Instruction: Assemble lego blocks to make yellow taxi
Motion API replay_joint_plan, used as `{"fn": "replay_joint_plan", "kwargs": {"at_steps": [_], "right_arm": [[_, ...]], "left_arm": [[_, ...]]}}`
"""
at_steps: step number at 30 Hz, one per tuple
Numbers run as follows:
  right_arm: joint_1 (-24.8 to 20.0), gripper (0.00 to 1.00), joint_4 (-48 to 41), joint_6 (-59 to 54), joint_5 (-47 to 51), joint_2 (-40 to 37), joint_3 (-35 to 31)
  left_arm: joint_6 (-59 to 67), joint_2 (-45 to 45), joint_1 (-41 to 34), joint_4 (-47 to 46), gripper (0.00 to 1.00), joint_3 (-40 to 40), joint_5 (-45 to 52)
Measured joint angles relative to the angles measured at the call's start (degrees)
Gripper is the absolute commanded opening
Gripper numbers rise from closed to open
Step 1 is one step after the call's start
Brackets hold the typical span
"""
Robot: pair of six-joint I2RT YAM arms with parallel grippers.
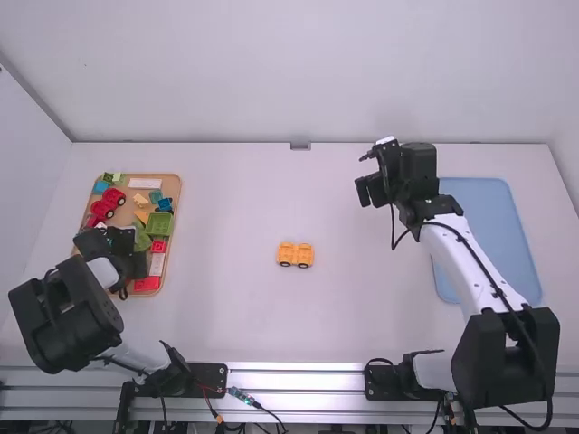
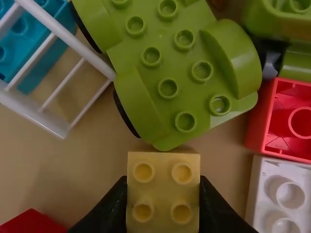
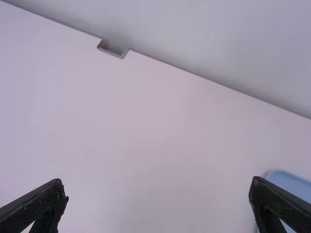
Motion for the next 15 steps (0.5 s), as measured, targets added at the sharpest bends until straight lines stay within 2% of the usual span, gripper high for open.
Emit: {"fn": "replay_joint_plan", "kwargs": {"at_steps": [4, 7, 9, 15], "right_arm": [[0.00, 0.99, 0.00, -0.04, 0.00, 0.00, 0.02], [0.00, 0.99, 0.00, -0.04, 0.00, 0.00, 0.00], [0.00, 0.99, 0.00, -0.09, 0.02, 0.02, 0.00], [0.00, 0.99, 0.02, -0.46, 0.02, 0.00, 0.02]], "left_arm": [[-0.02, 0.00, 0.00, 0.00, 0.17, 0.00, -0.02], [-0.90, 0.00, 0.00, -0.11, 0.09, 0.02, -0.02], [-1.51, 0.00, 0.00, -0.79, 0.08, 0.35, -0.09], [-5.38, 0.00, 0.00, -11.15, 0.09, 5.51, -0.63]]}}
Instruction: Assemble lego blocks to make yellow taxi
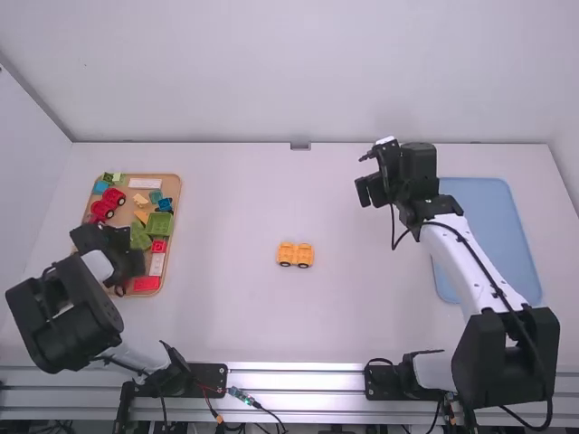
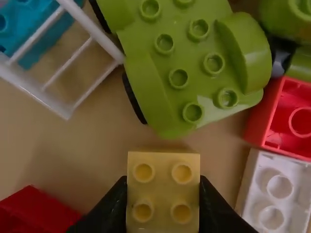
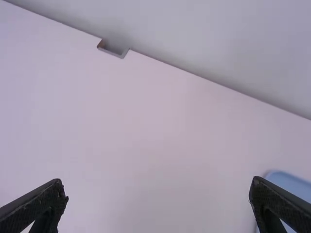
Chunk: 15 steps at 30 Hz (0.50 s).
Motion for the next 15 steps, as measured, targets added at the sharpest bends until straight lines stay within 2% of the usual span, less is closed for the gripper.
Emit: {"fn": "replay_joint_plan", "kwargs": {"at_steps": [1, 5, 11, 15], "right_arm": [[0.00, 0.99, 0.00, -0.22, 0.00, 0.00, -0.02], [0.00, 0.99, 0.17, -0.59, -0.02, 0.00, -0.02], [0.00, 0.99, 0.07, -0.76, -0.04, 0.00, 0.00], [0.00, 0.99, -0.44, -0.92, -0.02, 0.00, 0.00]], "left_arm": [[-0.76, -0.02, 0.00, -1.70, 0.12, 1.31, -0.02], [-2.91, -1.55, 0.00, -9.79, 0.02, 6.84, 0.92], [1.11, -7.37, -0.42, -19.10, 0.02, 12.35, 12.28], [7.32, -11.37, -4.50, -21.27, 0.02, 12.50, 18.71]]}}
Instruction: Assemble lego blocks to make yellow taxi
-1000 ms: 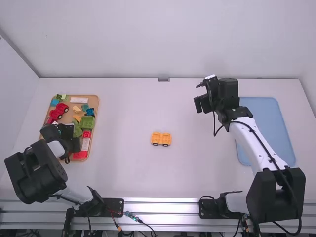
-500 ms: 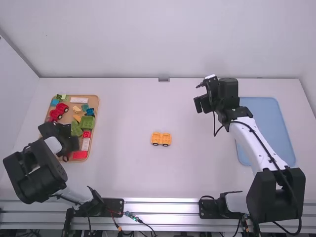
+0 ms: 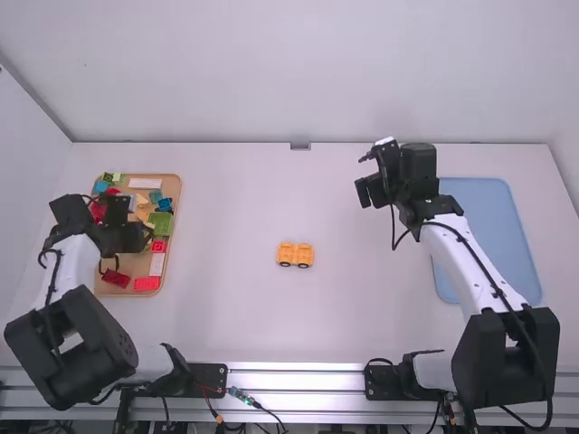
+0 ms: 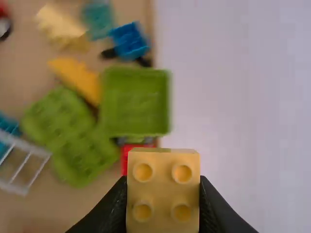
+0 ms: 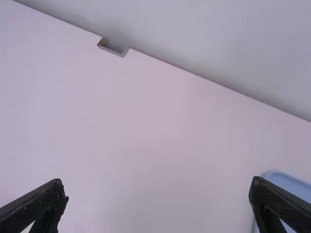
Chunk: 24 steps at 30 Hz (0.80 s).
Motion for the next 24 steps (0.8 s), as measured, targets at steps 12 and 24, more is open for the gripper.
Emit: {"fn": "replay_joint_plan", "kwargs": {"at_steps": [12, 24], "right_arm": [[-3.30, 0.99, -3.72, -2.73, -3.80, 0.02, -0.02], [-9.20, 0.99, 11.91, -12.55, -22.34, -0.79, -11.74]], "left_arm": [[16.24, -7.98, -29.07, 3.67, 0.02, -8.63, 0.00], [22.36, -6.34, -36.00, 6.91, 0.02, -10.08, 0.09]]}}
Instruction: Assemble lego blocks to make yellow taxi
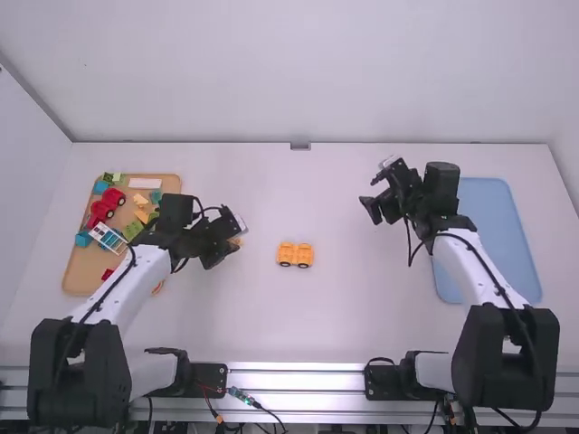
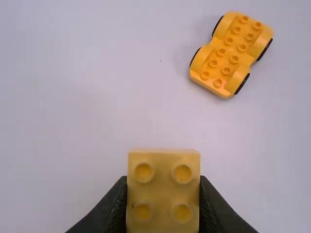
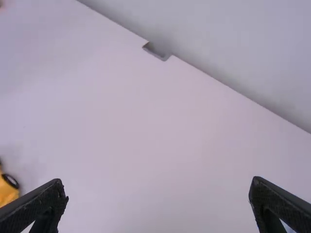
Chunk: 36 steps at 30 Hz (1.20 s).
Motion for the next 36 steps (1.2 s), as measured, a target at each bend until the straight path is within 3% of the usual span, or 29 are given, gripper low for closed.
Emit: {"fn": "replay_joint_plan", "kwargs": {"at_steps": [9, 14, 19, 28, 36], "right_arm": [[-0.09, 0.99, 19.26, -1.20, -8.28, 0.00, -16.48], [3.19, 0.99, 29.86, -3.32, -13.53, 2.29, -22.01], [7.67, 0.99, 38.60, -3.85, -15.10, 10.60, -22.36], [14.93, 0.99, 39.12, -8.33, -16.00, 24.65, -18.25], [15.65, 0.99, 39.47, -9.60, -22.86, 34.64, -10.75]], "left_arm": [[4.28, 9.03, 0.00, 2.19, 0.02, 0.00, 6.54], [6.29, 12.35, -0.02, 2.10, 0.02, 0.83, 9.29], [10.49, 12.44, -1.75, 3.06, 0.02, 1.66, 11.04], [10.01, 12.44, -6.47, 7.87, 0.02, 1.66, 8.81], [9.60, 12.44, -7.63, 9.77, 0.02, 1.66, 8.59]]}}
